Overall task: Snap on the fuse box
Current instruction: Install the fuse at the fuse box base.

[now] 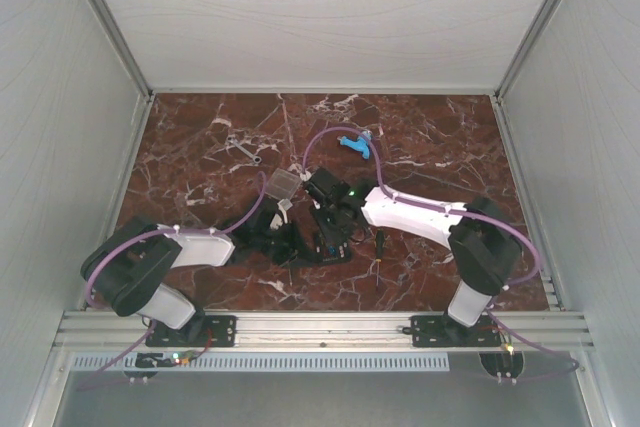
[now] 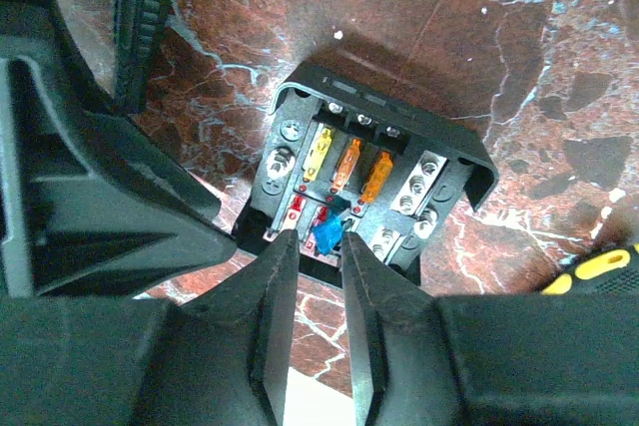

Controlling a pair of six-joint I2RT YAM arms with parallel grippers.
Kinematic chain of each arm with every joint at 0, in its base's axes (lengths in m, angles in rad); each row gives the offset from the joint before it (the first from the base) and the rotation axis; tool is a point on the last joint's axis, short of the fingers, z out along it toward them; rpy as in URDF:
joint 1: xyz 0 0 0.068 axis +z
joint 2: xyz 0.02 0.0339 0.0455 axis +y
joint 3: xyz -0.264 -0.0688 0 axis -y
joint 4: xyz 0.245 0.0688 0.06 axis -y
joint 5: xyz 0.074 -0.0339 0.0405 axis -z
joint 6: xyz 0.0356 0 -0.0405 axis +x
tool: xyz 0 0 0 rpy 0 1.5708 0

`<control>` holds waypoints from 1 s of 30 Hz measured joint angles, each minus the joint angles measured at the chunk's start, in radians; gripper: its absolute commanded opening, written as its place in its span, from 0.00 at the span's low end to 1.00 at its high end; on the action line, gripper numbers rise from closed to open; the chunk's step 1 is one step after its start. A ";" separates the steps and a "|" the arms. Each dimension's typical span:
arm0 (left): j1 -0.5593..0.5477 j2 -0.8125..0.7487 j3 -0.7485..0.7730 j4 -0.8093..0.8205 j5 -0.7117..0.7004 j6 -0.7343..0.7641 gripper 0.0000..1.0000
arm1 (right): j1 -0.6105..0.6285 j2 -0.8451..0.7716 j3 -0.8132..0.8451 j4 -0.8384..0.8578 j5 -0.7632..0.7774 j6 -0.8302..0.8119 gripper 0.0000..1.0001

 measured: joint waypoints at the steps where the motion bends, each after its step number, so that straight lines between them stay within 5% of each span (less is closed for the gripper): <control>1: 0.000 0.000 0.000 0.000 0.000 0.000 0.29 | 0.000 0.006 -0.005 0.005 -0.003 0.002 0.22; 17: -0.001 0.008 0.000 0.015 0.000 -0.008 0.28 | -0.024 0.034 -0.053 0.055 -0.040 0.027 0.05; 30: -0.008 0.019 -0.004 0.071 -0.022 -0.055 0.28 | -0.122 -0.058 -0.139 0.108 -0.142 0.025 0.05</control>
